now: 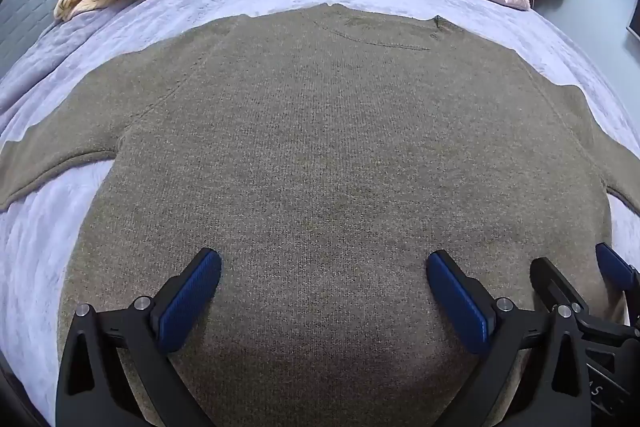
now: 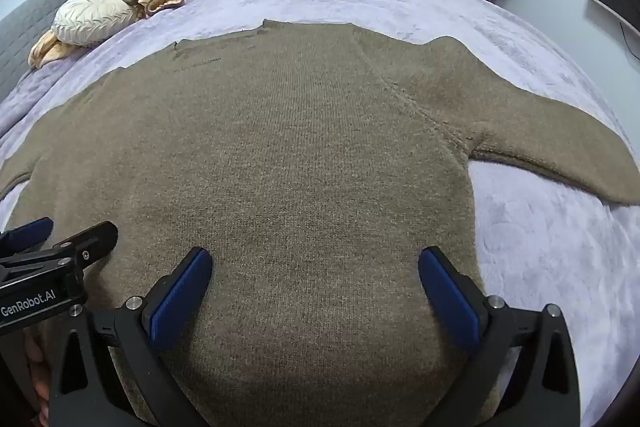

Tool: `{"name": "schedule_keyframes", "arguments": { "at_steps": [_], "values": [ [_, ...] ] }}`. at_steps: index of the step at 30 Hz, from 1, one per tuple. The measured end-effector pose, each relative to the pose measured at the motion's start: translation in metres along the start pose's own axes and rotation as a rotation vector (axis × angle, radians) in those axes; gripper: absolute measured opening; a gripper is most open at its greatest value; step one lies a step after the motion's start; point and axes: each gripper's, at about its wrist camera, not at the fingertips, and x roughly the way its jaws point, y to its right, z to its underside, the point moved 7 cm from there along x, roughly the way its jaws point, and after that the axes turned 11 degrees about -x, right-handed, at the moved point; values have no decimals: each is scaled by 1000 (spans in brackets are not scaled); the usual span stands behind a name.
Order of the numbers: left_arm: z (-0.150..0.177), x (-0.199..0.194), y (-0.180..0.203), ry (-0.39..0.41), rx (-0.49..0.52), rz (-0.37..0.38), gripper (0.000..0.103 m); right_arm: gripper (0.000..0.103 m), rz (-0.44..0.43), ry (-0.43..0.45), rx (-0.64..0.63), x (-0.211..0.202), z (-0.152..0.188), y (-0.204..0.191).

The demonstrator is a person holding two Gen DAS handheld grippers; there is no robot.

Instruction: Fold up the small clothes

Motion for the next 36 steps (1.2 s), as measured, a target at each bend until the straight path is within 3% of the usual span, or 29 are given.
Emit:
{"name": "schedule_keyframes", "arguments": {
  "at_steps": [23, 36],
  "values": [
    [7, -6, -4, 34, 17, 8, 103, 103, 25, -10, -15, 1, 0, -3],
    [5, -5, -4, 21, 0, 6, 103, 103, -9, 2, 13, -3, -1, -1]
  ]
}}
